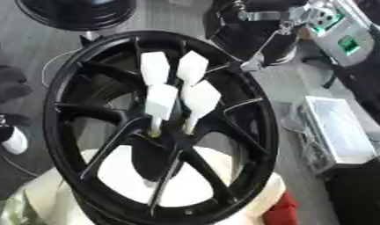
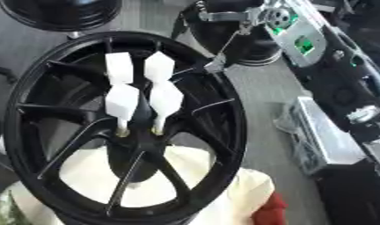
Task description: Pull the pin out of the wheel hub.
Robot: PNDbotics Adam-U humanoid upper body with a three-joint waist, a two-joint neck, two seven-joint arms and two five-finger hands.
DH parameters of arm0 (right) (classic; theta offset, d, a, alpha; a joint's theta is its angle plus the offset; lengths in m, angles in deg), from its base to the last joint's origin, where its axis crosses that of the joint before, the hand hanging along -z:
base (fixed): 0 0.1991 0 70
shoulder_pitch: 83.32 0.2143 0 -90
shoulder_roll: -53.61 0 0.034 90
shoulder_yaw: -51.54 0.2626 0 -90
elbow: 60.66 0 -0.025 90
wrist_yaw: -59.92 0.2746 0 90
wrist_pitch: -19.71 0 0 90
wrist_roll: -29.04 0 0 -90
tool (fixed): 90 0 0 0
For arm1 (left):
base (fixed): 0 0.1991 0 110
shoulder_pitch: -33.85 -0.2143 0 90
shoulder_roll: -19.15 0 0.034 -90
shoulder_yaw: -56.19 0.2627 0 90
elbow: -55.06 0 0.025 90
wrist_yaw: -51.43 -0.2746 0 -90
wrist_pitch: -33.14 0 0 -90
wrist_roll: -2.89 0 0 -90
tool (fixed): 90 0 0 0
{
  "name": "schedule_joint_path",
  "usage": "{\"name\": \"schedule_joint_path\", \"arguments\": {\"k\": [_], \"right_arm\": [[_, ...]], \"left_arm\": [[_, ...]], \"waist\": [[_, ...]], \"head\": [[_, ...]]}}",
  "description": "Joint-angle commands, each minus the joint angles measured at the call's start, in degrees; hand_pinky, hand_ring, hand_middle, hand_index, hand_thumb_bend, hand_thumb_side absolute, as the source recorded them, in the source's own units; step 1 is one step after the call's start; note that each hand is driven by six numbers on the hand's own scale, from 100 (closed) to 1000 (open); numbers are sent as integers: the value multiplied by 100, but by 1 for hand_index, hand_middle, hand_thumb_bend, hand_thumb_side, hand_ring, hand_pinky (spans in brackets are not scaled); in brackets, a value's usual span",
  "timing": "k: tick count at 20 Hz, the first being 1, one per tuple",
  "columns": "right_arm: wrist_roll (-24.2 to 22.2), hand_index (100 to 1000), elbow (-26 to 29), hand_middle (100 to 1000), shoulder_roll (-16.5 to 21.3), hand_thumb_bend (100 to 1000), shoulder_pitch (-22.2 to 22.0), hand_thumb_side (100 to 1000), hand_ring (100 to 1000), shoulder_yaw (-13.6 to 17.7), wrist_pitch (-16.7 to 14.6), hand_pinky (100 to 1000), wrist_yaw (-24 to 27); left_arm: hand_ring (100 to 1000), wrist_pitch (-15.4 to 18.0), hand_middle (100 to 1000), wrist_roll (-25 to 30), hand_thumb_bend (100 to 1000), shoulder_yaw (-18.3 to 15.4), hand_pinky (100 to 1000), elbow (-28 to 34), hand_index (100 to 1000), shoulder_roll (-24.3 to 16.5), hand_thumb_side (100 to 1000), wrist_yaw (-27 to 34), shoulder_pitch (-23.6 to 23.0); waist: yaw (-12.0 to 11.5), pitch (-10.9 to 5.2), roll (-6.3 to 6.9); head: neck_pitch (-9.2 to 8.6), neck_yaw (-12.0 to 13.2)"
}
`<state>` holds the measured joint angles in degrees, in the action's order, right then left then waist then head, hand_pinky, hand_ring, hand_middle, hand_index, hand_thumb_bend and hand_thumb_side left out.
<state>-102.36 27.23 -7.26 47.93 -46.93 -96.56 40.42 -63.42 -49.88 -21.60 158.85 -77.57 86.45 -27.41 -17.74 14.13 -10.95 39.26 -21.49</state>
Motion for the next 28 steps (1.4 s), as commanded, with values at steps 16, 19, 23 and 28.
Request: {"name": "schedule_joint_path", "arguments": {"k": [16,19,23,28], "right_arm": [[-1057,856,-58,820,57,340,354,304,835,-229,-1252,892,-316],[-1057,853,-161,820,49,342,419,334,838,-342,-1367,893,-386],[-1057,854,-258,819,27,323,444,352,836,-416,-1475,892,-394],[-1057,856,-264,819,-70,302,445,331,835,-396,-1469,891,-362]], "left_arm": [[1000,-7,981,35,135,-5,817,72,806,-132,778,-91,63],[1000,-20,980,46,139,5,817,58,805,-139,783,-117,36],[1000,-58,980,55,148,20,816,22,804,-128,793,-167,-36],[1000,6,979,69,137,23,816,56,803,-93,780,-214,-154]], "waist": [[-32,-100,1],[-22,-123,-10],[-32,-196,-37],[-126,-258,-81]], "head": [[32,-63],[19,-69],[89,-106],[231,-84]]}}
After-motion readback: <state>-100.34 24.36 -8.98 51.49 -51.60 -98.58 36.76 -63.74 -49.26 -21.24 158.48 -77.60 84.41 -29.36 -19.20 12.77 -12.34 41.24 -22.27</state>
